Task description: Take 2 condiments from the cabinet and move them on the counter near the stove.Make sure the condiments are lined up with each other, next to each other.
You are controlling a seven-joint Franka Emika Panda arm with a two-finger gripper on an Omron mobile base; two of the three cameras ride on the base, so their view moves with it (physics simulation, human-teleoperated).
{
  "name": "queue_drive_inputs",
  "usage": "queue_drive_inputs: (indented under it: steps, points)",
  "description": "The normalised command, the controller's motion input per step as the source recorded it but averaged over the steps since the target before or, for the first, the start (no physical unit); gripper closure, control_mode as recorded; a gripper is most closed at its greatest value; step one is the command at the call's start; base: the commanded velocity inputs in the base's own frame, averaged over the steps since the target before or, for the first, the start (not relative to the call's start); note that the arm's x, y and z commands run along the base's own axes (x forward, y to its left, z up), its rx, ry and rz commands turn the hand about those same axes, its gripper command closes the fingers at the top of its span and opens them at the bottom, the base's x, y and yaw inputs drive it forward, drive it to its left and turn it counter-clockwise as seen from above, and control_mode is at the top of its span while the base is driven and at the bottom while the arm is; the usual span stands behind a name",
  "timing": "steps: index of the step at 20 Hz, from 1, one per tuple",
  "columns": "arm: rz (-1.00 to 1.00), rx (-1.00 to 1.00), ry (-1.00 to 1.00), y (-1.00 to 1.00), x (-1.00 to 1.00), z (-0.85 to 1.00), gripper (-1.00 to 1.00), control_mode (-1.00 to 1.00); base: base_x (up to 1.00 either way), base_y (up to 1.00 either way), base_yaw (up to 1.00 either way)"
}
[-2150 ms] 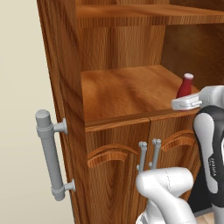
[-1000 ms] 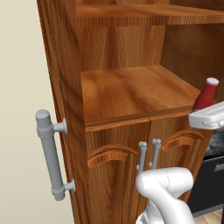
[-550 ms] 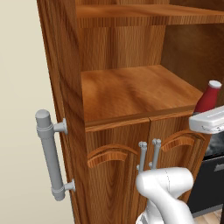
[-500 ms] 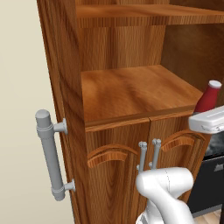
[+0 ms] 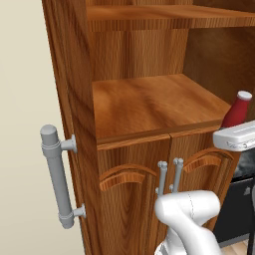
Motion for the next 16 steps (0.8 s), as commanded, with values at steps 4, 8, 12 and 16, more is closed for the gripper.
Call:
queue_drive_inputs:
  steps: [4,8,12,16]
  points:
    - [0.0,0.0,0.0,0.0,0.0,0.0,1.0,-1.0,0.0,0.0,0.0]
    - [0.0,0.0,0.0,0.0,0.0,0.0,1.0,1.0,-0.3,0.0,-0.04]
    - [0.0,0.0,0.0,0.0,0.0,0.0,1.0,1.0,-0.94,-0.07,-0.19]
    - [0.0,0.0,0.0,0.0,0.0,0.0,1.0,1.0,-1.0,-0.13,-0.27]
